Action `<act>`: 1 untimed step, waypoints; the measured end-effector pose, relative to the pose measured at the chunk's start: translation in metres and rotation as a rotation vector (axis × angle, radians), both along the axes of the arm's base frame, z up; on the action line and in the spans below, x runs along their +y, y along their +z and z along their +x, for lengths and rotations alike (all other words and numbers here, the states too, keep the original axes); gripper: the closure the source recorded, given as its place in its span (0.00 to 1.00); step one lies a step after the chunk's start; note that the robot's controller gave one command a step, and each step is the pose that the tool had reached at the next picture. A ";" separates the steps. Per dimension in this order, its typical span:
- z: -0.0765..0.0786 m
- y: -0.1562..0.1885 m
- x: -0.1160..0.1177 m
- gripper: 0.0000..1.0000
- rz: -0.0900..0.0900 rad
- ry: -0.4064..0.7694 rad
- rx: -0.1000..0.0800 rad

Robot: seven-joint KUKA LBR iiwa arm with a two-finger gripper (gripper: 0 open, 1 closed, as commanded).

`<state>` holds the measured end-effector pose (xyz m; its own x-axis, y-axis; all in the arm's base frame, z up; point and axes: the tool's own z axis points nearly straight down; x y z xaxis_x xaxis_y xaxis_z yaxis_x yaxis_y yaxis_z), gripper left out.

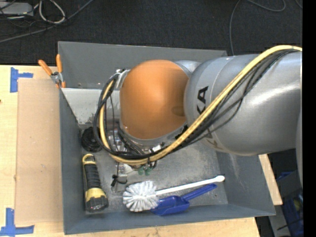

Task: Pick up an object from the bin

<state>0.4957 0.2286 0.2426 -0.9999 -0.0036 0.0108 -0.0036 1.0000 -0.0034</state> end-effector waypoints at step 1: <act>0.002 0.005 -0.002 0.00 0.003 -0.006 -0.008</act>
Offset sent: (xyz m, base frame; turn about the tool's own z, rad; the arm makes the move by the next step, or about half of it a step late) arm -0.0119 -0.0868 -0.1726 -0.3590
